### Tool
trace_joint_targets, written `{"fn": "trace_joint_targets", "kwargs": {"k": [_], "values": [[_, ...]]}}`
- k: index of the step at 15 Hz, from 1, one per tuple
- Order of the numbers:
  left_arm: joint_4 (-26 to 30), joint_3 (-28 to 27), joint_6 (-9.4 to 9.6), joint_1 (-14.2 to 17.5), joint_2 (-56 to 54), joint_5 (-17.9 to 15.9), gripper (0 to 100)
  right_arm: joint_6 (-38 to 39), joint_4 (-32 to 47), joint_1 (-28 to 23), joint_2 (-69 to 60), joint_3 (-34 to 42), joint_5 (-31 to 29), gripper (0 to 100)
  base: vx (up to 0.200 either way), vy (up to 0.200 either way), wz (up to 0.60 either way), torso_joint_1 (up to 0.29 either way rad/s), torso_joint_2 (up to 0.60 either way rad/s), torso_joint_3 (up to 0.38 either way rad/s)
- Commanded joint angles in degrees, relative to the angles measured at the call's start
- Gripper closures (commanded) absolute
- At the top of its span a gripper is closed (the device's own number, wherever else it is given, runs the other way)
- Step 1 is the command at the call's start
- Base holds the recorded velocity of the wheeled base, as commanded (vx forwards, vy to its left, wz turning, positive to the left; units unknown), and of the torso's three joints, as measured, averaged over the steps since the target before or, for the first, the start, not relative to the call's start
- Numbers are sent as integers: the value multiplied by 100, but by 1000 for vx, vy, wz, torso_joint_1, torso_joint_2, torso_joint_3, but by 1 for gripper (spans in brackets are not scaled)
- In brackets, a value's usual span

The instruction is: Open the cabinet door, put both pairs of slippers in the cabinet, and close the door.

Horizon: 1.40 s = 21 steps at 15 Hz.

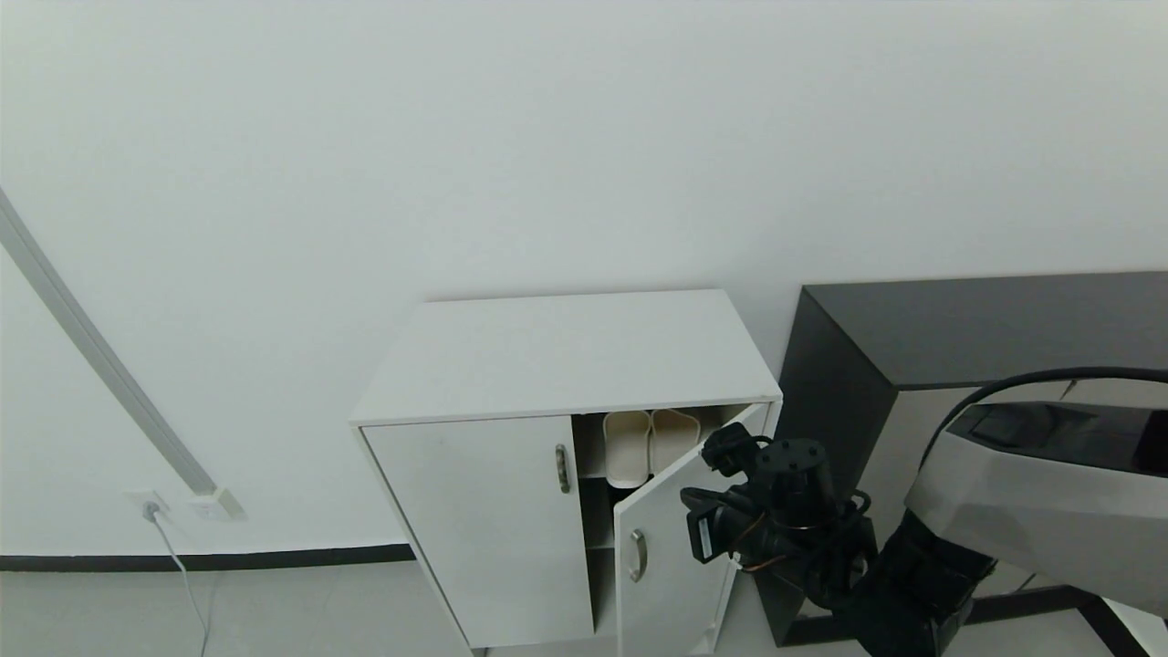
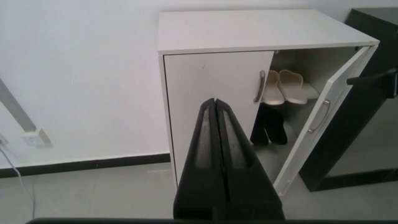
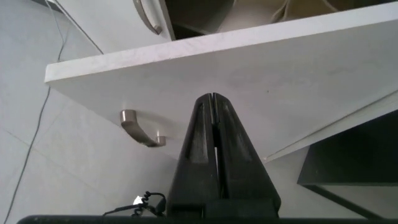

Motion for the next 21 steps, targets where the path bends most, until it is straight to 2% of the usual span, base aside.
{"fn": "trace_joint_targets", "kwargs": {"k": [1, 6, 11, 15, 21], "values": [[-1, 0, -11, 1, 7, 0, 100, -1, -2, -77, 306, -220, -1, 100, 0, 0, 0, 0, 0, 0], [-1, 0, -11, 1, 7, 0, 100, -1, 41, -279, 789, -783, -10, 100, 0, 0, 0, 0, 0, 0], [-1, 0, -11, 1, 7, 0, 100, -1, 367, -305, 1000, -1337, -10, 100, 0, 0, 0, 0, 0, 0], [-1, 0, -11, 1, 7, 9, 100, -1, 938, -376, 1035, -1934, -10, 100, 0, 0, 0, 0, 0, 0], [-1, 0, -11, 1, 7, 9, 100, -1, 1219, -463, 1352, -2611, -10, 100, 0, 0, 0, 0, 0, 0]]}}
